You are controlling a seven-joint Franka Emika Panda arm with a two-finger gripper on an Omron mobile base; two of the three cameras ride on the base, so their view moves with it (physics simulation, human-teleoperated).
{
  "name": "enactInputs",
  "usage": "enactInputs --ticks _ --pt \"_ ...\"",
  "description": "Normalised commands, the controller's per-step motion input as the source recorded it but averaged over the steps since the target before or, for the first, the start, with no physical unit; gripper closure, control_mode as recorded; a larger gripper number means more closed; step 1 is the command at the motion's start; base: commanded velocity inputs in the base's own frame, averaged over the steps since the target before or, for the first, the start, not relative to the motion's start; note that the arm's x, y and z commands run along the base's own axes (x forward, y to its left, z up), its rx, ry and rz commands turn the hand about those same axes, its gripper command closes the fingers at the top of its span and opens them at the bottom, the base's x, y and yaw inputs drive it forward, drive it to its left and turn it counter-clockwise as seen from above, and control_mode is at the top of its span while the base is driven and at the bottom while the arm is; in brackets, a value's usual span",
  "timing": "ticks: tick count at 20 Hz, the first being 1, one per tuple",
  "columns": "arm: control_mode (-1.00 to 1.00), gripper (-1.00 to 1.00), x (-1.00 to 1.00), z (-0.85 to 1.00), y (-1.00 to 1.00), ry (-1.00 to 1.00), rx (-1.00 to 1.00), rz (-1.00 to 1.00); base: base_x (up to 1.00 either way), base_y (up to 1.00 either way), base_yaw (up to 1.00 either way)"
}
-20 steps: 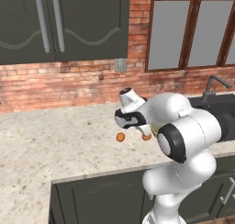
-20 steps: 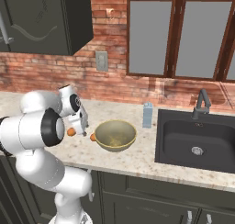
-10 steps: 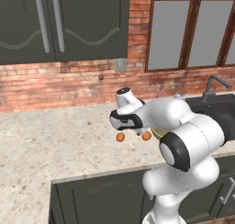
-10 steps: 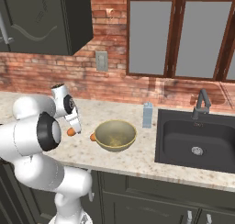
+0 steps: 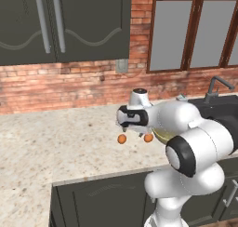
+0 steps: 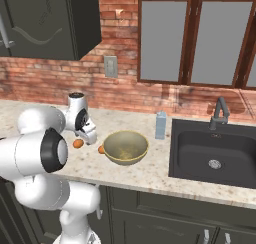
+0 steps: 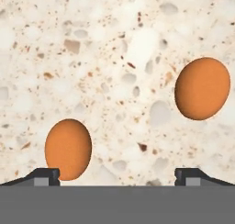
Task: Gather the eggs and milk located in the vicinity of the sink area and place them right next to the bowl.
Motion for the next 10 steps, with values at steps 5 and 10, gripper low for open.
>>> enactInputs --ticks 5,10 --pt "-1.0 -1.0 0.11 0.0 0.0 0.04 0.2 0.28 0.0 0.0 0.0" --pt "-1.0 -1.0 0.24 -0.11 0.13 0.02 0.04 0.14 0.0 0.0 0.0"
